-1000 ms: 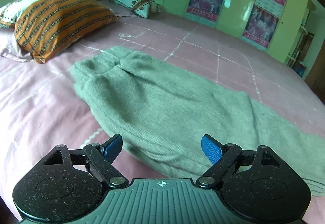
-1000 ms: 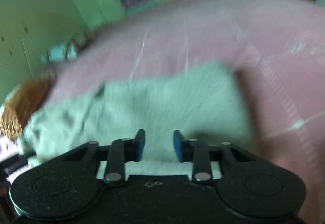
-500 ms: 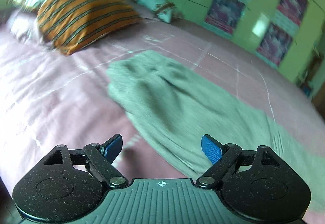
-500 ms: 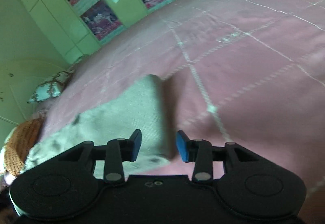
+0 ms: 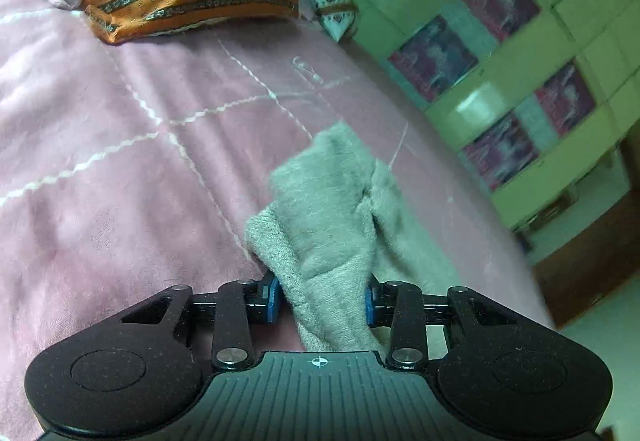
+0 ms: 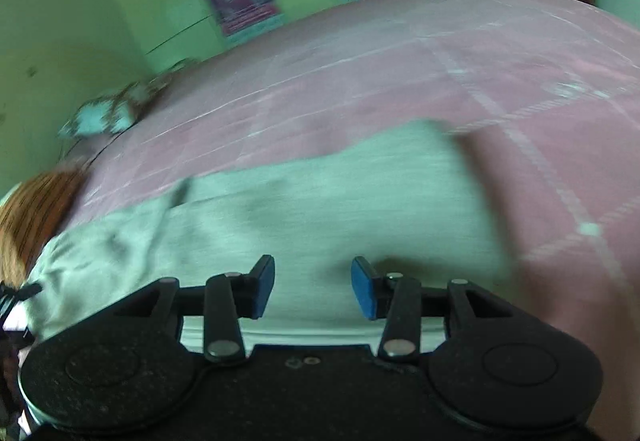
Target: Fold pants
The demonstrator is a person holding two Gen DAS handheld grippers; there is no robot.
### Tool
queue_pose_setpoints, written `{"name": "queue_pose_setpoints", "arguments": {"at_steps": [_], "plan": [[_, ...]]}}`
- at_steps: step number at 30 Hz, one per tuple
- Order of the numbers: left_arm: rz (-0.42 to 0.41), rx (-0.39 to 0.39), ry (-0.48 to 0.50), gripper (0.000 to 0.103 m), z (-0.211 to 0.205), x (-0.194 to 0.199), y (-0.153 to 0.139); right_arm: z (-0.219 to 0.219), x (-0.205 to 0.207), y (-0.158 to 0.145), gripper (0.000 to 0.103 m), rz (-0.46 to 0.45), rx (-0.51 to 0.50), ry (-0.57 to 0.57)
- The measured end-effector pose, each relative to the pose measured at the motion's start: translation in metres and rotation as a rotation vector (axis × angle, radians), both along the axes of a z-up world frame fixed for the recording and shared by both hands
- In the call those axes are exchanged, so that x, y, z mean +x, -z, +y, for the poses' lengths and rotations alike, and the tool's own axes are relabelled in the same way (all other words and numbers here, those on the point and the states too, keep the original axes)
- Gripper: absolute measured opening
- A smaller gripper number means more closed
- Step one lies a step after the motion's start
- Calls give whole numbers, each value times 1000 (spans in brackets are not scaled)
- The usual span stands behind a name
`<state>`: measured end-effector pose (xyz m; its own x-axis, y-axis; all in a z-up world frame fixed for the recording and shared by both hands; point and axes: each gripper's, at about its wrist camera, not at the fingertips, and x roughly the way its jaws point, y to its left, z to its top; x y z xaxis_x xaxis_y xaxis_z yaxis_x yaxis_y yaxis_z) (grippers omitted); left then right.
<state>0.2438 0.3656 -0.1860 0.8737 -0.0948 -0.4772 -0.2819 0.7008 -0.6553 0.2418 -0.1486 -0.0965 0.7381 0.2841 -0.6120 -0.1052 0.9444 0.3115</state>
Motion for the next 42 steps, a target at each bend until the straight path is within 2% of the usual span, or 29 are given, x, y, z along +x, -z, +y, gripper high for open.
{"name": "queue_pose_setpoints", "arguments": {"at_steps": [2,5,8,11,14,16,17,21,23,26,32,35,37,38,39,40,42], "plan": [[-19,49,13,36,-5,-2,3,36,-2,-2,35,-30,-54,-99],[-41,18,19,35,4,-1,9,82,-9,1,37,-75,-155,-218],[-47,27,38,35,5,2,13,107,-11,18,38,-65,-294,-261],[-40,44,49,35,5,3,13,106,-5,15,38,-32,-301,-252],[-31,71,54,35,3,4,8,89,-6,-6,38,-42,-206,-206],[-38,149,57,35,-7,-2,-6,59,-13,-19,50,-67,-92,-119],[-61,205,65,34,-15,-6,-18,49,-12,-20,51,-53,-68,-89],[-125,341,96,34,-55,0,-62,-5,-23,-25,51,-31,40,15],[-139,384,134,34,-81,8,-79,-28,-30,-27,51,-24,87,65],[-153,458,210,34,-134,17,-97,-67,-39,-31,51,-23,138,142],[-191,579,360,34,-276,17,-116,-137,-50,-31,51,-35,234,237],[-247,592,477,34,-352,8,-125,-171,-62,-32,52,-51,272,269],[-232,577,606,44,-399,4,-122,-192,-67,-31,55,-59,296,295],[-206,562,679,67,-420,3,-116,-200,-68,-29,56,-60,320,307],[-216,557,719,87,-435,-3,-111,-208,-70,-27,56,-59,345,324],[-235,574,700,92,-444,-14,-109,-212,-69,-24,56,-52,362,337],[-219,577,680,92,-442,-26,-108,-217,-67,-20,56,-47,402,338]]}}
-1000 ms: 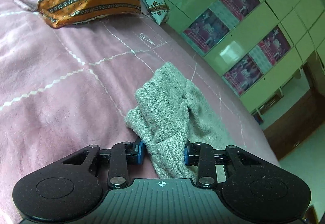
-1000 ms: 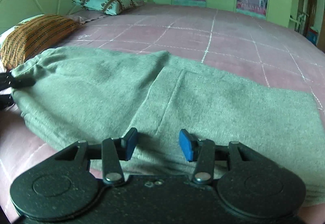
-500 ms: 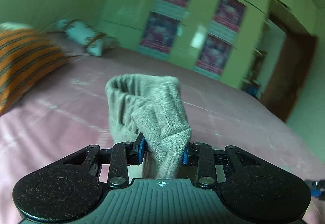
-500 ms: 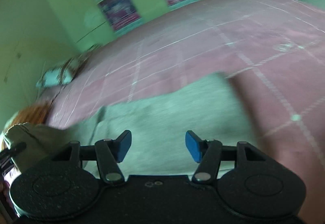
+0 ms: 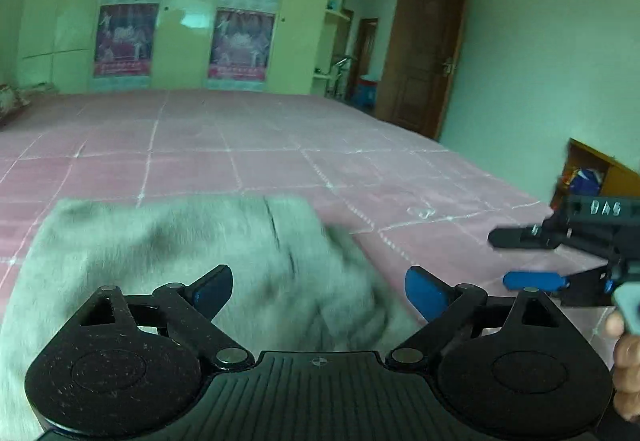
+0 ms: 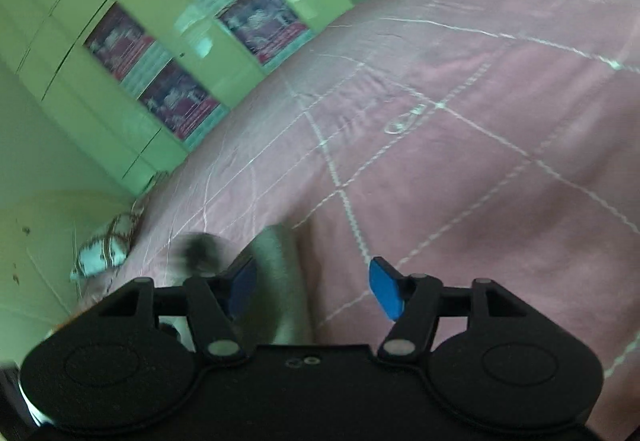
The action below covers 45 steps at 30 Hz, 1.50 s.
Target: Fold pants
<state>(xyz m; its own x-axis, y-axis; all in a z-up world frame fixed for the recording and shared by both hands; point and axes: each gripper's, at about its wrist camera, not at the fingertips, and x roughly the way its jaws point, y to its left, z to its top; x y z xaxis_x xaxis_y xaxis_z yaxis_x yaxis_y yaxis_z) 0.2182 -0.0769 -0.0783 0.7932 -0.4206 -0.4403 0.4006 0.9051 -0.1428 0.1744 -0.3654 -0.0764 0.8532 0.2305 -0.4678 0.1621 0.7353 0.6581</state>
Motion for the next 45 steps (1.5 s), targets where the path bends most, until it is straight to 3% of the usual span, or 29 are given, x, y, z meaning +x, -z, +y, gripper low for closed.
{"name": "queue_pose_setpoints", "arguments": {"at_steps": [5,12,17,20,24,27,33,39,43,45], "plan": [[1,-33,-142,92,63,-28,-8,14,7,10,56,-16,77,-97],[54,-10,-333,91,153,-46,9,64,19,24,54,27,112,-198],[113,4,-358,91,191,-42,26,88,37,33,54,84,137,-212],[149,-17,-324,91,196,-42,30,91,50,42,54,131,214,-185],[160,16,-300,91,191,-35,35,96,55,52,55,160,328,-154],[153,24,-296,91,189,-35,38,101,54,51,53,152,293,-143],[183,5,-394,91,190,-31,50,114,59,49,48,162,219,-128],[199,19,-371,91,184,-29,54,118,64,51,52,165,193,-134],[201,31,-363,91,178,-20,55,129,71,34,32,152,112,-166],[217,50,-399,91,177,-11,61,141,71,13,30,95,63,-198]]}}
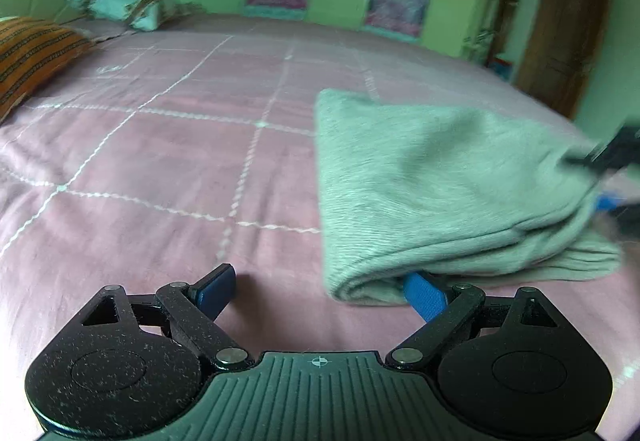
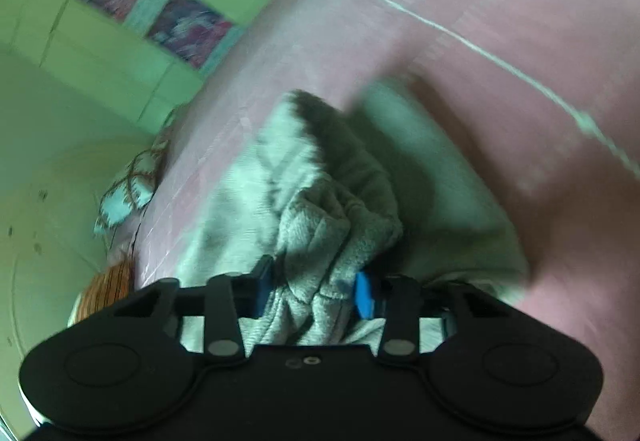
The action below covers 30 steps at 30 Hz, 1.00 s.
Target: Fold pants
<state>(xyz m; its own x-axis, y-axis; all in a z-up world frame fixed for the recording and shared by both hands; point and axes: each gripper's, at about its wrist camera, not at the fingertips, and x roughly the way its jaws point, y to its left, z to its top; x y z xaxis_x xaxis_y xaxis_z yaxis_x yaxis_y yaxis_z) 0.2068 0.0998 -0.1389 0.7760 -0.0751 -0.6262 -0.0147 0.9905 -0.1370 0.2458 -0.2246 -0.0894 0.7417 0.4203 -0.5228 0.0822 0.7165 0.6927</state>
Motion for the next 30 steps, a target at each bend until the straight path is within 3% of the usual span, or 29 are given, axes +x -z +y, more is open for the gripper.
{"name": "queue_pose_setpoints", "arguments": {"at_steps": [3,4,5,7,10,11,13,14,15,22,27,29,30], "plan": [[-37,-1,-101,92,7,1,-1,17,-1,-45,29,-119,-39,-59],[-52,-34,-124,92,13,-2,-1,17,-2,-59,28,-160,-28,-68],[-70,-59,-126,92,15,-5,-3,13,-5,-73,28,-196,-10,-58],[-107,-9,-100,92,5,-10,-7,-4,-13,-87,22,-247,23,-16],[-89,2,-99,92,-1,-11,-3,-31,-24,-64,21,-205,-5,43],[-52,-11,-102,92,0,-8,2,-36,-22,-46,21,-150,-23,56],[-25,-23,-84,94,1,-5,3,-51,-14,10,20,68,-10,102],[-23,-16,-77,94,0,-6,2,-58,-18,27,20,98,42,119],[-20,-12,-73,94,0,-7,2,-62,-22,32,20,76,78,122],[-43,-9,-82,94,-4,-15,-1,-60,-16,20,21,61,39,93],[-75,-13,-58,94,-8,-18,-3,-61,-34,-22,19,-112,51,97],[-47,12,-39,95,-13,-15,0,-67,-37,-19,19,-98,28,122],[-36,21,-40,95,-12,-12,1,-69,-33,-6,19,-42,-2,135]]}}
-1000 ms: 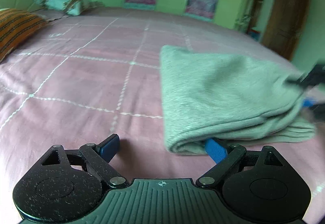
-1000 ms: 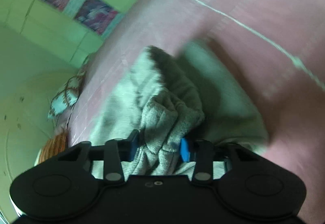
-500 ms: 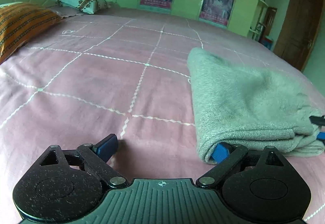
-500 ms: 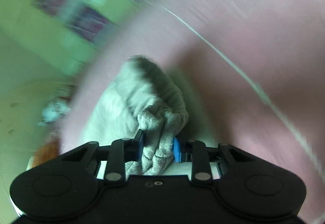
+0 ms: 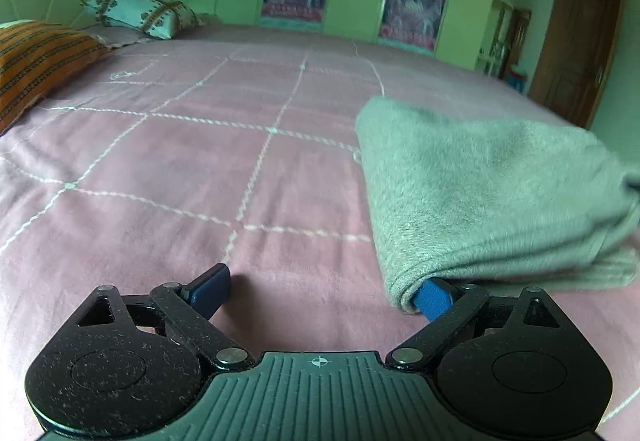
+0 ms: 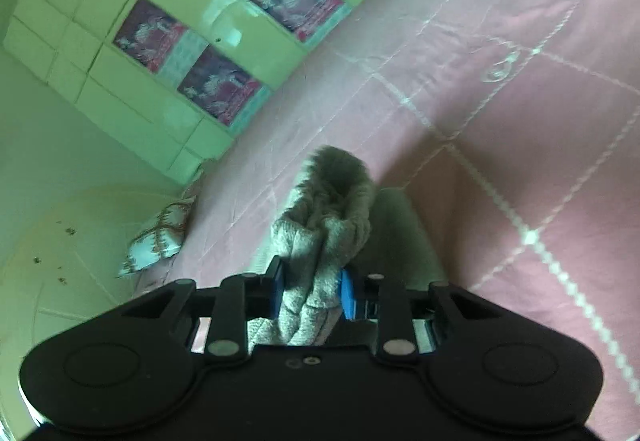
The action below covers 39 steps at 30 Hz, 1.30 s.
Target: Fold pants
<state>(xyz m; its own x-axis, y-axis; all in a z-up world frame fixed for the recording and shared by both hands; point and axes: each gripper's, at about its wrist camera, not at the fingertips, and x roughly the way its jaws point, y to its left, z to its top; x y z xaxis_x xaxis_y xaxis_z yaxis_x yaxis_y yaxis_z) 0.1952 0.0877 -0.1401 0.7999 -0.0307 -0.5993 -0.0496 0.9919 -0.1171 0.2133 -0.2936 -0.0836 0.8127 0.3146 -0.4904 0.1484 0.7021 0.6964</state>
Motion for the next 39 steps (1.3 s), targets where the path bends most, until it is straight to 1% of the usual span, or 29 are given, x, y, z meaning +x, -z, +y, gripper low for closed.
{"name": "queue_pose_setpoints", "arguments": {"at_steps": [1,2,3,4,6,7,9,11,13,14,15,16,17,20,23,25,26,28,29,30,31,32,33,34,36,37,38,39], "plan": [[5,-6,-4,95,1,0,0,-3,10,21,21,114,9,-5],[7,-13,-5,96,1,0,-1,-9,12,35,21,153,62,-6],[8,-14,-5,96,1,-1,-1,-13,9,37,22,131,92,-3],[6,-10,-6,96,0,-2,-2,-13,8,34,23,118,77,-15],[7,-5,-6,96,-1,-4,-2,-8,6,25,25,101,1,-55],[13,-6,-7,96,0,-5,-3,-7,5,22,27,99,-18,-70],[20,-12,-6,96,3,-8,-5,-11,-4,13,28,68,-46,-70],[34,-28,-8,95,9,-15,-10,-15,-15,6,26,34,-115,-57],[19,-59,-33,95,20,-28,-17,-18,-28,-7,26,-25,-179,-34],[-5,-69,-51,95,24,-34,-23,-24,-32,-9,26,-45,-192,-26],[-27,-60,-63,95,26,-36,-28,-25,-35,-15,26,-71,-216,-16],[-52,-32,-70,95,25,-34,-35,-24,-30,-19,25,-96,-230,-23],[-69,-15,-70,95,22,-28,-40,-21,-27,-23,24,-113,-243,-38],[-104,-37,-45,95,8,10,-59,3,-2,-31,22,-145,-334,-104],[-133,-40,56,95,-24,59,-78,29,26,-42,22,-176,-415,-179],[-123,-63,115,95,-44,92,-82,48,50,-48,22,-187,-471,-233],[-103,-78,140,95,-53,110,-80,56,60,-47,22,-179,-492,-257],[-61,-85,149,95,-63,133,-68,63,80,-40,21,-153,-529,-282],[-11,-86,135,95,-64,147,-56,64,92,-30,20,-101,-547,-291],[57,-52,107,95,-64,158,-42,63,98,-22,18,-47,-562,-292],[120,-19,89,95,-64,168,-30,58,103,-11,13,-11,-572,-291],[150,-35,89,96,-57,172,-19,54,103,-7,11,-17,-573,-289],[152,-76,82,96,-50,174,-13,48,101,-5,3,-28,-568,-296],[149,-91,73,96,-45,174,-13,44,100,-5,1,-36,-558,-309],[117,-40,56,95,-47,172,-23,40,98,-11,1,-51,-537,-318],[86,-11,52,95,-50,172,-30,42,98,-19,10,-75,-529,-311],[66,-10,51,95,-51,172,-35,45,98,-25,16,-100,-536,-294],[62,-28,53,95,-50,173,-38,49,99,-30,22,-128,-544,-285]]}}
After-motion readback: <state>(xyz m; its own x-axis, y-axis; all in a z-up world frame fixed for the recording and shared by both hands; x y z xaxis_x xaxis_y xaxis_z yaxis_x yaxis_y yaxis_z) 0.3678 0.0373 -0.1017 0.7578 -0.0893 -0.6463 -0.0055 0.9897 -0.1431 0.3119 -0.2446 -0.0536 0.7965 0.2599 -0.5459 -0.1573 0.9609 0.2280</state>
